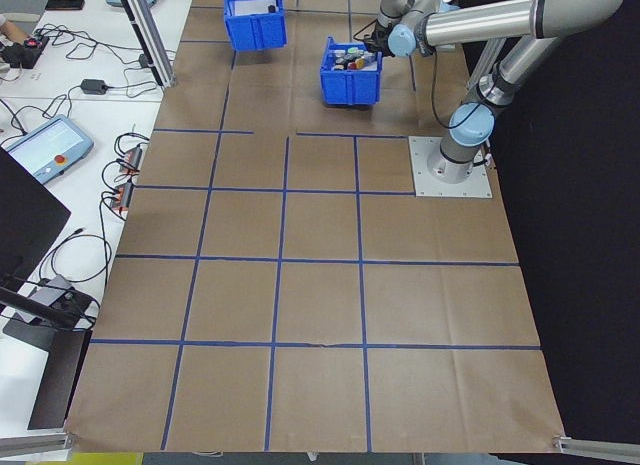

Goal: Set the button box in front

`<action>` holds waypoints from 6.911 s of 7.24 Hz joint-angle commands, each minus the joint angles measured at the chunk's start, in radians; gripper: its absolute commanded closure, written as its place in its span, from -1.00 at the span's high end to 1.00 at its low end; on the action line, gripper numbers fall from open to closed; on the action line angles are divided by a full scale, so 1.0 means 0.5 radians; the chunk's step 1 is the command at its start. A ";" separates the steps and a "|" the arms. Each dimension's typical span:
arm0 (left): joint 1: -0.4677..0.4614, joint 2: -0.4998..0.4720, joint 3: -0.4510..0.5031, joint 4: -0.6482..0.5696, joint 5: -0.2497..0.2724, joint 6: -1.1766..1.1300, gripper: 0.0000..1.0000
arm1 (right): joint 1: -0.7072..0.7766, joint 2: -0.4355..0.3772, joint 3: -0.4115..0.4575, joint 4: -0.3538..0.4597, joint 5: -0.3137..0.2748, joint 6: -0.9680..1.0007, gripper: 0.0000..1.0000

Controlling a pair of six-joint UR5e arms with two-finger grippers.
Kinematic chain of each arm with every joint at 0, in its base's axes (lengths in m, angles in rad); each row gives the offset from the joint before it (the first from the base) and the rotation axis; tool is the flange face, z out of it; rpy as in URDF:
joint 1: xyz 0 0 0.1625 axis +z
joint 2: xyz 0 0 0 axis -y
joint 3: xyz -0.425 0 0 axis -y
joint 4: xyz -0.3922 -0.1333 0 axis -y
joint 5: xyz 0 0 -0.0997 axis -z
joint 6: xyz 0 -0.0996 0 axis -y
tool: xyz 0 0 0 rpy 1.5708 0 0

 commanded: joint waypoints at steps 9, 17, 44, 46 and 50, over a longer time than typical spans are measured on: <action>0.598 -1.380 2.017 -0.536 -0.106 0.554 -0.99 | -0.544 -1.267 1.207 0.118 0.011 -0.384 -0.98; 0.555 -1.731 2.270 0.061 -0.262 0.148 -0.99 | -0.342 -1.346 1.248 0.162 0.113 -0.095 -0.99; 0.846 -0.651 1.479 -0.984 0.347 3.408 0.99 | 1.032 -0.741 1.290 -0.529 0.097 1.313 -1.00; 0.865 -0.498 1.418 -1.110 0.437 3.797 0.99 | 1.042 -0.659 1.287 -0.650 0.070 1.285 -1.00; 0.935 -0.372 1.399 -1.193 0.422 3.909 1.00 | 1.048 -0.640 1.281 -0.661 0.079 1.374 -0.98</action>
